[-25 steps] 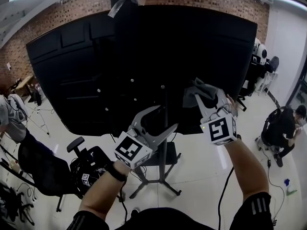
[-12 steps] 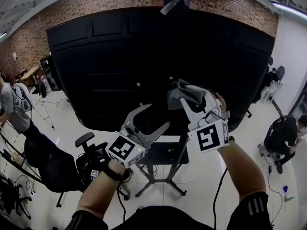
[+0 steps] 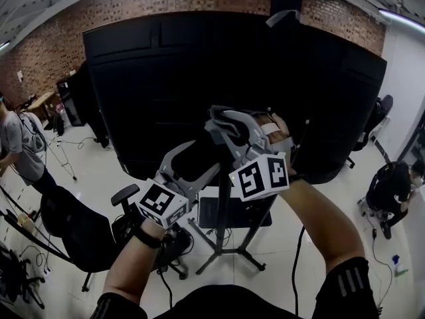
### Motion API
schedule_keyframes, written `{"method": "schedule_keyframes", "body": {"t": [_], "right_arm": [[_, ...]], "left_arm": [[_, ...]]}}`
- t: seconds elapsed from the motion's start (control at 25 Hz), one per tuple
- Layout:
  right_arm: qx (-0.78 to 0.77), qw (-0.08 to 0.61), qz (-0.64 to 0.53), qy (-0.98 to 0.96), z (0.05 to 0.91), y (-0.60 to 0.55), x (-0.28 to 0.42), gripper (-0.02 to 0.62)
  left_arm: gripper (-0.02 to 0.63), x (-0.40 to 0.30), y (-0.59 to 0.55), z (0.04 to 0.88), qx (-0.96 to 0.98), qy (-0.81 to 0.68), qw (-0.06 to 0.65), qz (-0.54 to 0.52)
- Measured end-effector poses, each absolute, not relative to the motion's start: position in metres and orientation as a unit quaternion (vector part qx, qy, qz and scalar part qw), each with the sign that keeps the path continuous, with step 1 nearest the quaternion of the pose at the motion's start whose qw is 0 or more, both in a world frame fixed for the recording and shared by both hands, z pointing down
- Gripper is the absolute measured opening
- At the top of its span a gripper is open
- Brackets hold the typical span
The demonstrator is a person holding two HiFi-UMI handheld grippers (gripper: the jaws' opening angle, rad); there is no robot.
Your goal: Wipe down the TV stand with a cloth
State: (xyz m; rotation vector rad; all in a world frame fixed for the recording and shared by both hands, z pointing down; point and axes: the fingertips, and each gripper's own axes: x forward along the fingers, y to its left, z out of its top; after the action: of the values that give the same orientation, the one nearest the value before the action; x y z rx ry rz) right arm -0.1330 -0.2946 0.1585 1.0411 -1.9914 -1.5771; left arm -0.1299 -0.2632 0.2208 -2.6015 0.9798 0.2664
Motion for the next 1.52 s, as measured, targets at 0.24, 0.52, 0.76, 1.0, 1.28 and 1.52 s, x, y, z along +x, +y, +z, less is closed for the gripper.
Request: {"method": "schedule_keyframes", "body": {"t": [0.24, 0.52, 0.76, 1.0, 1.28, 1.52], "right_arm": [[0.347, 0.328, -0.635, -0.607, 0.181, -0.333, -0.175, 0.028], [0.324, 0.477, -0.644, -0.502, 0.209, -0.384, -0.196, 0.028], [0.329, 0.514, -0.626, -0.485, 0.218, -0.404, -0.208, 0.028], [0.32, 0.493, -0.647, -0.485, 0.221, -0.403, -0.236, 0.028], [0.306, 0.465, -0.658, -0.506, 0.228, -0.402, -0.275, 0.028], [0.298, 0.451, -0.656, -0.526, 0.235, -0.405, -0.301, 0.028]], "left_arm": [[0.299, -0.169, -0.275, 0.232, -0.918, 0.351, 0.156, 0.102], [0.299, -0.2, -0.287, 0.241, -0.918, 0.355, 0.143, 0.107], [0.299, -0.221, -0.294, 0.253, -0.917, 0.361, 0.13, 0.114], [0.299, -0.241, -0.298, 0.255, -0.914, 0.367, 0.123, 0.119], [0.299, -0.265, -0.302, 0.258, -0.908, 0.384, 0.122, 0.114], [0.299, -0.286, -0.301, 0.263, -0.901, 0.403, 0.123, 0.106]]}}
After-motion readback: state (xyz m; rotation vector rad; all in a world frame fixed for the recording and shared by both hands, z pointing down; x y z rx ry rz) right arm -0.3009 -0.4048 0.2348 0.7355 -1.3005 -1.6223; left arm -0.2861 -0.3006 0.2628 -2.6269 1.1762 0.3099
